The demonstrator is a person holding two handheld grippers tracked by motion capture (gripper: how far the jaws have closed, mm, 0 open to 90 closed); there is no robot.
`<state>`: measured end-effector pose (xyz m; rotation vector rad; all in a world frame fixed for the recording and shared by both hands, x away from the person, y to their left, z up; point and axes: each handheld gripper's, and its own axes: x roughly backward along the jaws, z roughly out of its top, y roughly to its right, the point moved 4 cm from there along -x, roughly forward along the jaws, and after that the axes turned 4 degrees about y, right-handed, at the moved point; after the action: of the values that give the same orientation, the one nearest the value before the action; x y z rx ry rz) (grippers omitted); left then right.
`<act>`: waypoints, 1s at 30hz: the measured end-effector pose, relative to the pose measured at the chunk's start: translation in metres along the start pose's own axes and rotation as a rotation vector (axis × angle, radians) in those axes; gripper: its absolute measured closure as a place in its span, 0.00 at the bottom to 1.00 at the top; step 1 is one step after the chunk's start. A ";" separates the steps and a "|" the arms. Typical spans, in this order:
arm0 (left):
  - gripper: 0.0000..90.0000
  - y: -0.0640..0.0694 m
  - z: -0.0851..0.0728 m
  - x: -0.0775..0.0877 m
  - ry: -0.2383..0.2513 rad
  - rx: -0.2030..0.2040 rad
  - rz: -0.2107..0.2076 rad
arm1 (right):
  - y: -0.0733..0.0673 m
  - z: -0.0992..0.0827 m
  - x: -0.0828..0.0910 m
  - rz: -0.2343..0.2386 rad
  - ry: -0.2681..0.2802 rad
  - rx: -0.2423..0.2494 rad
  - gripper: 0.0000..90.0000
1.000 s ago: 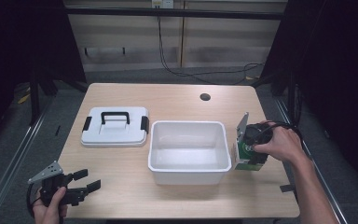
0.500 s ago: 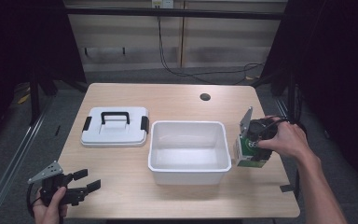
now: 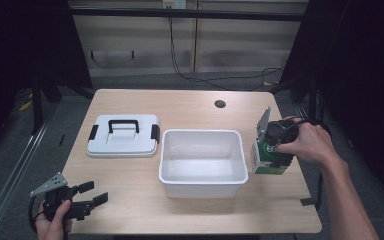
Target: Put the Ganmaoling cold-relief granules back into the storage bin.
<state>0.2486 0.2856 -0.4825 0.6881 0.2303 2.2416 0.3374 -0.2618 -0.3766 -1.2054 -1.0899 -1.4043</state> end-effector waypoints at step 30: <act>0.18 0.000 0.000 0.000 0.001 -0.001 0.003 | 0.002 0.010 0.051 -0.026 0.009 -0.013 0.18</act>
<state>0.2489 0.2855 -0.4823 0.6870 0.2293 2.2448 0.3382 -0.2581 -0.3245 -1.1967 -1.0950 -1.4373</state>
